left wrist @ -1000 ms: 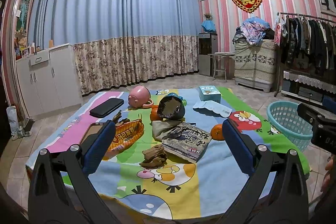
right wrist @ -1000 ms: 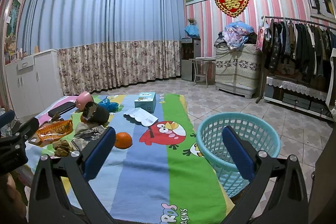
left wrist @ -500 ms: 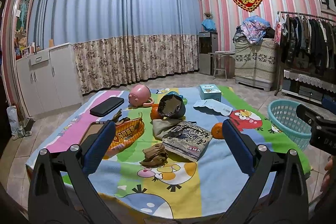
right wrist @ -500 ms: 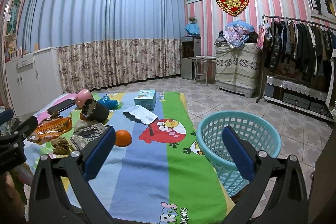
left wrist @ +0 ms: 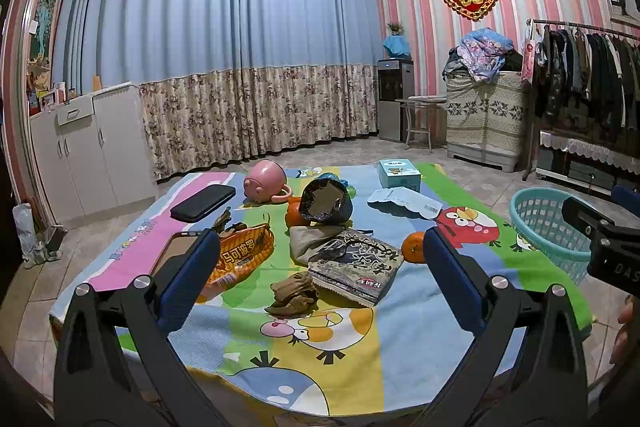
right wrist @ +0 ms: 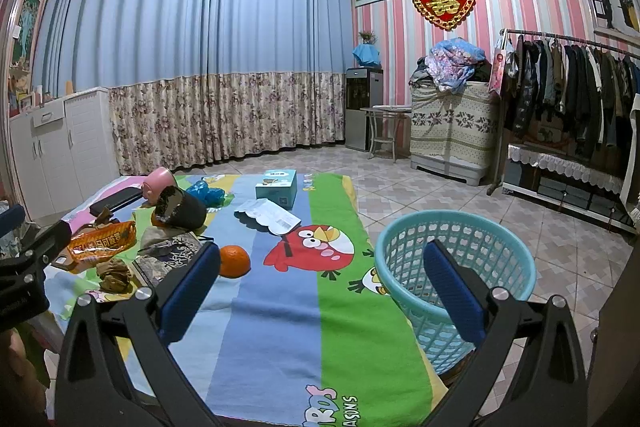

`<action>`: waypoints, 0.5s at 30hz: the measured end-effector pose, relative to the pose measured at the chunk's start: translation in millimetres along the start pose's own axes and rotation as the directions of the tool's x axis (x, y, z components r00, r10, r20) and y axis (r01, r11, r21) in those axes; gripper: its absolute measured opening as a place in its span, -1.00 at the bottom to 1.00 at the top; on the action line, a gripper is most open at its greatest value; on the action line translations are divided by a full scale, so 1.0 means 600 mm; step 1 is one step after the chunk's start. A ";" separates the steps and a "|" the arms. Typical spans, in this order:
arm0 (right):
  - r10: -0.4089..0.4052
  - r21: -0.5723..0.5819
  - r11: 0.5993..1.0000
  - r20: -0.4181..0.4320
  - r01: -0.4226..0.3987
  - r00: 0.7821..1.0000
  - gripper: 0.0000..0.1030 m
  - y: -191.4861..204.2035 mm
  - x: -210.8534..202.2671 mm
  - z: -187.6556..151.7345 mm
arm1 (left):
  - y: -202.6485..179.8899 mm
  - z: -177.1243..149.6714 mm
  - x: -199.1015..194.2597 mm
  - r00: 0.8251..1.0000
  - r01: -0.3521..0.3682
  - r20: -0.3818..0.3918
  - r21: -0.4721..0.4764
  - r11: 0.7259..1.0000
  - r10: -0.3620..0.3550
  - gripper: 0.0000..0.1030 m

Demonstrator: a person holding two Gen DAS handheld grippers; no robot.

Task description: Collect trash

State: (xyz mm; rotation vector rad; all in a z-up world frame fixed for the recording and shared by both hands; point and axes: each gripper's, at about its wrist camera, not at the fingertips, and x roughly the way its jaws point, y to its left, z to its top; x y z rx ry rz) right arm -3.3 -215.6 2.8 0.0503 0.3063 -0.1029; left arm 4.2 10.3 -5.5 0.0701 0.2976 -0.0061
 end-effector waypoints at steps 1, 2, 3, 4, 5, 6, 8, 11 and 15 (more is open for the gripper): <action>0.000 0.000 1.000 0.000 0.000 1.000 0.92 0.000 0.000 0.000 | 0.001 0.000 0.000 1.000 0.001 0.000 -0.001 1.000 -0.001 0.90; 0.001 0.000 1.000 -0.001 -0.001 1.000 0.92 0.000 0.001 0.001 | -0.001 0.000 0.000 1.000 0.000 0.000 0.000 1.000 0.000 0.90; 0.001 0.001 1.000 -0.001 -0.001 1.000 0.92 0.000 0.001 0.001 | -0.001 0.000 0.000 1.000 -0.001 0.000 0.000 1.000 0.001 0.90; 0.001 0.001 1.000 -0.001 -0.001 1.000 0.92 0.000 0.000 0.000 | -0.001 0.000 0.000 1.000 -0.001 0.001 0.000 1.000 0.001 0.90; 0.001 0.000 1.000 -0.001 -0.001 1.000 0.92 0.000 0.001 0.001 | -0.001 0.001 0.000 1.000 0.000 0.000 0.000 1.000 0.000 0.90; 0.000 0.000 1.000 -0.001 0.000 1.000 0.92 0.000 0.001 0.000 | -0.001 0.000 0.000 1.000 0.000 0.000 -0.001 1.000 0.000 0.90; 0.000 0.000 1.000 0.000 0.000 1.000 0.92 0.000 0.001 0.001 | -0.001 -0.001 0.000 1.000 -0.001 0.002 0.000 1.000 0.001 0.90; -0.002 -0.001 1.000 0.000 0.002 1.000 0.92 0.001 0.000 0.001 | -0.002 -0.001 0.000 1.000 0.000 0.001 0.000 1.000 0.000 0.90; -0.002 -0.001 1.000 -0.001 0.002 1.000 0.92 0.000 0.003 -0.001 | -0.002 -0.001 0.000 1.000 -0.001 0.002 0.002 1.000 0.001 0.90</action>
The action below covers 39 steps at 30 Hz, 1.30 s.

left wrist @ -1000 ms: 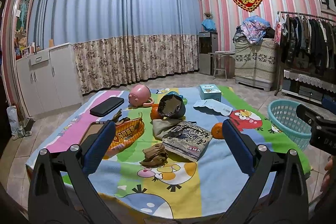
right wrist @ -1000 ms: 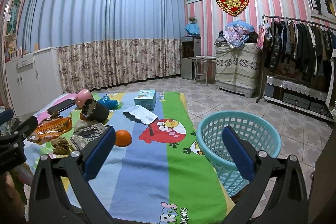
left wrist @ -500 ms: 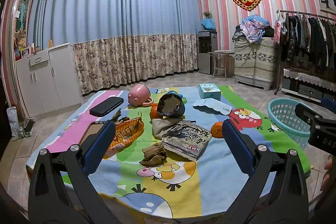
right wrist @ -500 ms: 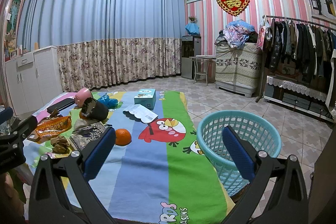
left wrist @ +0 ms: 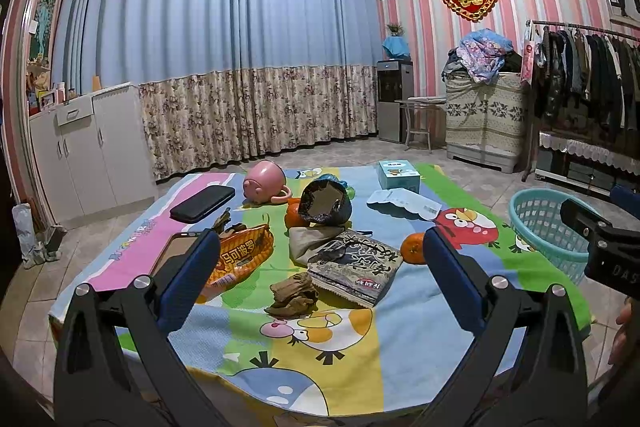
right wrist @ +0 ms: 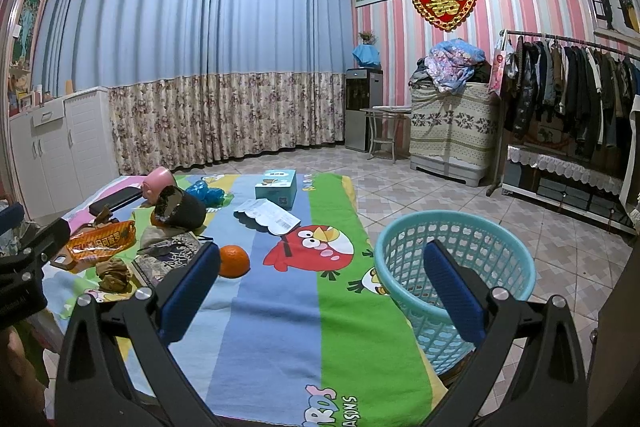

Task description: Collect trash

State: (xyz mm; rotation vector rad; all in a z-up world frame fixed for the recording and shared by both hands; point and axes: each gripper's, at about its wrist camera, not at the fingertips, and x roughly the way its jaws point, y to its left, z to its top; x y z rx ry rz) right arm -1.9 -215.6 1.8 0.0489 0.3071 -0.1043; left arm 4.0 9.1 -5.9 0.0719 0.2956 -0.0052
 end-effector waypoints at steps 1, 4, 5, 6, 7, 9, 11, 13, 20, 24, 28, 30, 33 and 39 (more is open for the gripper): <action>0.000 -0.001 1.000 -0.001 0.000 1.000 0.92 0.000 0.000 -0.001 | -0.001 0.000 -0.001 1.000 -0.001 0.002 0.002 1.000 0.001 0.90; 0.000 -0.001 1.000 0.000 0.000 1.000 0.92 0.000 0.000 0.000 | -0.002 0.001 -0.002 1.000 0.000 0.001 -0.001 1.000 0.000 0.90; 0.000 -0.001 1.000 0.000 0.000 1.000 0.92 0.000 0.000 0.000 | -0.001 0.001 -0.001 1.000 0.001 0.001 -0.002 1.000 -0.001 0.90; 0.000 0.000 1.000 0.000 0.000 1.000 0.92 0.000 0.000 0.000 | -0.003 0.003 -0.005 1.000 0.001 0.002 -0.002 1.000 -0.001 0.90; -0.001 0.001 1.000 0.001 0.001 1.000 0.92 0.000 0.000 0.000 | -0.003 0.003 -0.005 1.000 0.001 0.002 -0.001 1.000 -0.001 0.90; -0.002 0.002 1.000 0.002 0.002 1.000 0.92 0.000 0.001 -0.002 | -0.003 0.003 -0.005 1.000 0.001 0.003 0.001 1.000 -0.001 0.90; -0.001 0.000 1.000 0.000 0.001 1.000 0.92 0.000 0.001 -0.001 | -0.002 0.004 -0.007 1.000 0.001 0.006 0.001 1.000 -0.001 0.90; 0.000 0.000 1.000 0.000 0.000 1.000 0.92 0.000 0.001 -0.001 | -0.003 0.005 -0.007 1.000 0.001 0.004 -0.001 1.000 -0.001 0.90; -0.001 -0.001 1.000 0.000 0.001 1.000 0.92 0.001 0.001 -0.001 | -0.003 0.004 -0.007 1.000 0.001 0.004 0.001 1.000 -0.001 0.90; -0.002 -0.001 1.000 0.001 0.002 1.000 0.92 0.001 0.001 -0.001 | -0.003 0.004 -0.007 1.000 0.001 0.004 0.000 1.000 -0.001 0.90; -0.001 -0.002 1.000 0.001 0.001 1.000 0.92 0.001 0.001 -0.001 | -0.003 0.004 -0.007 1.000 0.002 0.004 0.001 1.000 -0.002 0.90; -0.002 -0.002 1.000 0.001 0.002 1.000 0.92 0.001 0.001 -0.001 | -0.003 0.004 -0.007 1.000 0.001 0.005 0.001 1.000 -0.001 0.90; -0.002 -0.002 1.000 0.002 0.002 1.000 0.92 0.001 0.000 -0.001 | -0.003 0.004 -0.007 1.000 0.001 0.004 0.001 1.000 -0.001 0.90; -0.002 -0.002 1.000 0.002 0.002 1.000 0.92 0.002 0.000 0.000 | -0.003 0.005 -0.011 1.000 0.001 0.007 0.002 1.000 -0.001 0.90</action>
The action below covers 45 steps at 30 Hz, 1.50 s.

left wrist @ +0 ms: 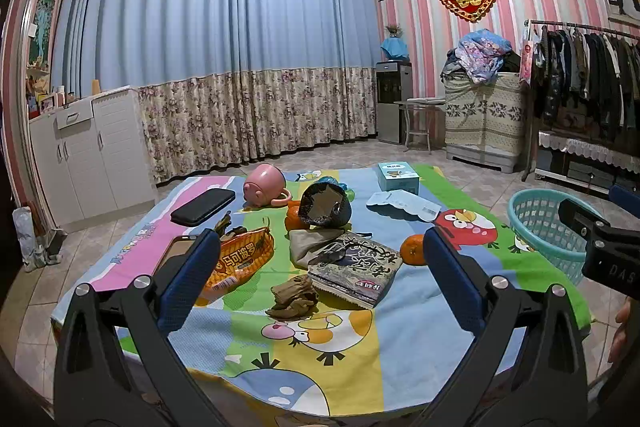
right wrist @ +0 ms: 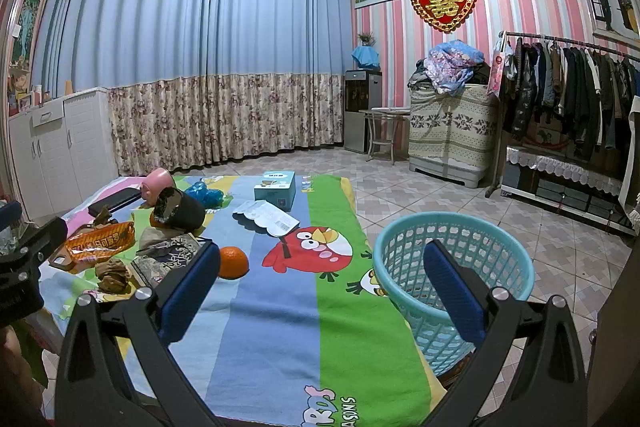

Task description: Collect trash

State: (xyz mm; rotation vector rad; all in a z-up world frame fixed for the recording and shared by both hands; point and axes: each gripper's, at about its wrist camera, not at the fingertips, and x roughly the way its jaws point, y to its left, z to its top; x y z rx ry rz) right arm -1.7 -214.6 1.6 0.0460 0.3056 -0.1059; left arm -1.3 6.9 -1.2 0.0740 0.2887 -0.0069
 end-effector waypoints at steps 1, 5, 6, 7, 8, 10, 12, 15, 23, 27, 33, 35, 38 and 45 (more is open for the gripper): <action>0.000 -0.001 1.000 0.000 0.000 1.000 0.92 0.000 0.000 0.000 | -0.001 0.000 0.001 1.000 0.000 -0.001 0.000 1.000 0.000 0.90; 0.000 0.000 1.000 0.000 0.000 1.000 0.92 0.000 0.000 0.000 | -0.001 0.000 0.000 1.000 0.000 -0.002 0.000 1.000 0.000 0.90; 0.000 0.000 1.000 0.000 0.000 1.000 0.92 0.000 0.000 0.000 | -0.001 0.000 0.000 1.000 0.000 -0.001 0.000 1.000 0.000 0.90; 0.000 0.000 1.000 0.000 0.000 1.000 0.92 0.000 0.000 0.000 | 0.000 0.000 0.000 1.000 -0.001 -0.001 0.000 1.000 0.001 0.90; 0.000 0.000 1.000 0.000 0.000 1.000 0.92 0.000 0.000 0.000 | 0.000 0.000 0.000 1.000 0.000 -0.001 0.000 1.000 0.000 0.90; 0.000 0.000 1.000 0.000 0.000 1.000 0.92 0.000 0.000 0.000 | -0.001 0.000 0.000 1.000 0.000 -0.001 -0.001 1.000 0.000 0.90; 0.000 0.000 1.000 0.001 0.000 1.000 0.92 0.000 0.000 0.000 | -0.001 0.000 0.000 1.000 -0.001 -0.001 -0.001 1.000 0.001 0.90; -0.001 -0.001 1.000 0.001 0.001 1.000 0.92 0.001 0.000 0.000 | -0.002 0.002 -0.002 1.000 -0.001 -0.001 0.000 1.000 0.001 0.90; -0.001 -0.001 1.000 0.003 0.001 1.000 0.92 0.001 -0.001 0.000 | -0.002 0.005 -0.007 1.000 -0.001 0.001 0.002 1.000 0.001 0.90; -0.001 -0.001 1.000 0.001 0.001 1.000 0.92 0.001 -0.001 0.000 | -0.001 0.008 -0.011 1.000 -0.002 0.001 0.003 1.000 0.002 0.90; -0.001 -0.001 1.000 0.002 0.001 1.000 0.92 0.001 -0.001 -0.001 | -0.001 0.009 -0.012 1.000 -0.002 0.002 0.003 1.000 0.002 0.90; -0.001 -0.002 1.000 0.002 0.001 1.000 0.92 0.001 -0.001 -0.001 | -0.001 0.009 -0.012 1.000 -0.002 0.002 0.003 1.000 0.002 0.90; -0.001 -0.002 1.000 0.002 0.001 1.000 0.92 0.002 -0.001 0.000 | -0.001 0.008 -0.011 1.000 -0.001 0.001 0.003 1.000 0.001 0.90; -0.001 -0.003 1.000 -0.001 0.001 1.000 0.92 0.003 0.000 -0.001 | 0.002 0.010 -0.015 1.000 -0.002 -0.003 0.010 1.000 0.002 0.90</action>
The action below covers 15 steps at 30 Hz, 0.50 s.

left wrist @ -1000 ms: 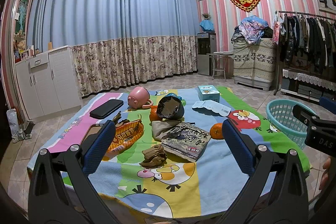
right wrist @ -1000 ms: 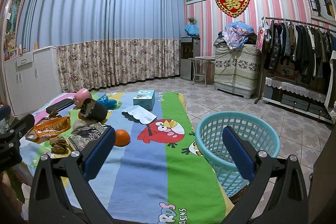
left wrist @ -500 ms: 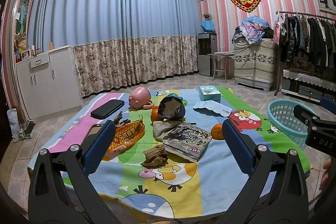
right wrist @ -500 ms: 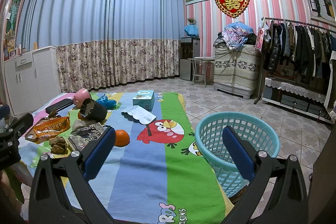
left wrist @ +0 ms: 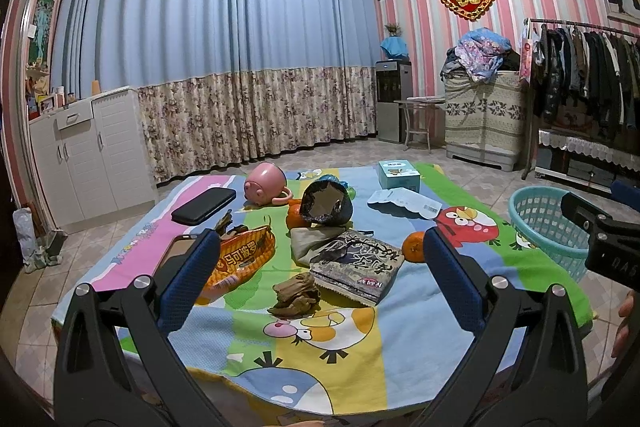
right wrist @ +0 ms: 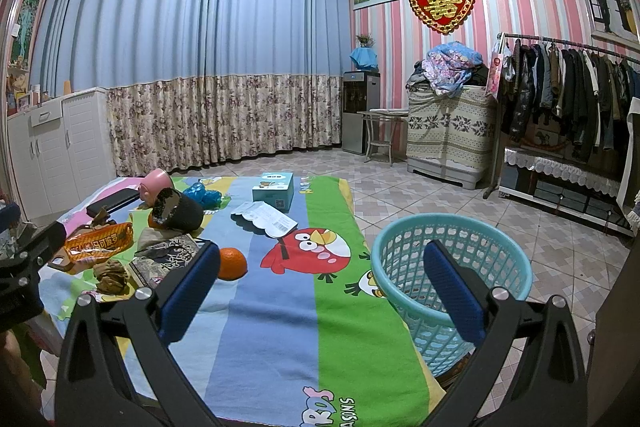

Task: Collect trash
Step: 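Grasp the brown cloth bundle with the left tool while the right tool grasps the orange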

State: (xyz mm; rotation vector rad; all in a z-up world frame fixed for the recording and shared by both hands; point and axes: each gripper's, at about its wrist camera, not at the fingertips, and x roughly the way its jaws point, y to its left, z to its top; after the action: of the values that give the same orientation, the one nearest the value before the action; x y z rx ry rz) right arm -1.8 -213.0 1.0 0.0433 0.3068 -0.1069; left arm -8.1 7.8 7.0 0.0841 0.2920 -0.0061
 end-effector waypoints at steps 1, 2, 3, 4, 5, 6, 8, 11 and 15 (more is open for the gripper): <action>0.001 -0.001 1.000 -0.002 -0.001 1.000 0.92 0.000 0.000 0.000 | 0.002 0.001 -0.002 1.000 -0.005 0.003 0.004 1.000 0.005 0.90; 0.004 -0.001 1.000 -0.004 -0.004 1.000 0.92 -0.001 0.002 0.000 | 0.005 -0.001 0.001 1.000 -0.010 0.005 0.008 1.000 0.010 0.90; 0.007 0.000 1.000 -0.007 -0.007 1.000 0.92 -0.005 0.002 0.001 | 0.010 -0.001 0.001 1.000 -0.022 0.009 0.016 1.000 0.022 0.90; 0.009 0.001 1.000 -0.008 -0.009 1.000 0.92 -0.007 0.003 0.001 | 0.015 -0.001 0.001 0.999 -0.030 0.011 0.018 0.999 0.030 0.90; 0.011 0.002 1.000 -0.012 -0.011 1.000 0.92 -0.008 0.005 0.001 | 0.019 -0.002 0.003 0.999 -0.036 0.011 0.020 0.999 0.036 0.90; 0.011 0.001 1.000 -0.014 -0.011 1.000 0.92 -0.009 0.008 0.001 | 0.026 -0.003 0.006 0.999 -0.050 0.010 0.025 0.998 0.050 0.90; 0.005 -0.001 1.000 -0.025 -0.005 1.000 0.92 -0.011 0.015 0.001 | 0.039 -0.004 0.013 0.998 -0.068 0.003 0.028 0.997 0.068 0.90; 0.002 0.000 1.000 -0.052 -0.002 0.999 0.92 -0.013 0.033 -0.001 | 0.066 -0.007 0.029 0.995 -0.094 -0.021 0.027 0.995 0.095 0.90; -0.006 -0.014 1.000 -0.076 0.005 0.997 0.92 -0.006 0.058 -0.001 | 0.103 -0.017 0.056 0.989 -0.134 -0.063 0.015 0.991 0.135 0.90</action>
State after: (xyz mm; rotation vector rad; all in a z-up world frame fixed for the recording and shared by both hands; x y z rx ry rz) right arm 30.6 -219.8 -9.9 0.0327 0.3841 -0.1083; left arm 22.5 70.6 -7.4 0.1152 0.3495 0.1292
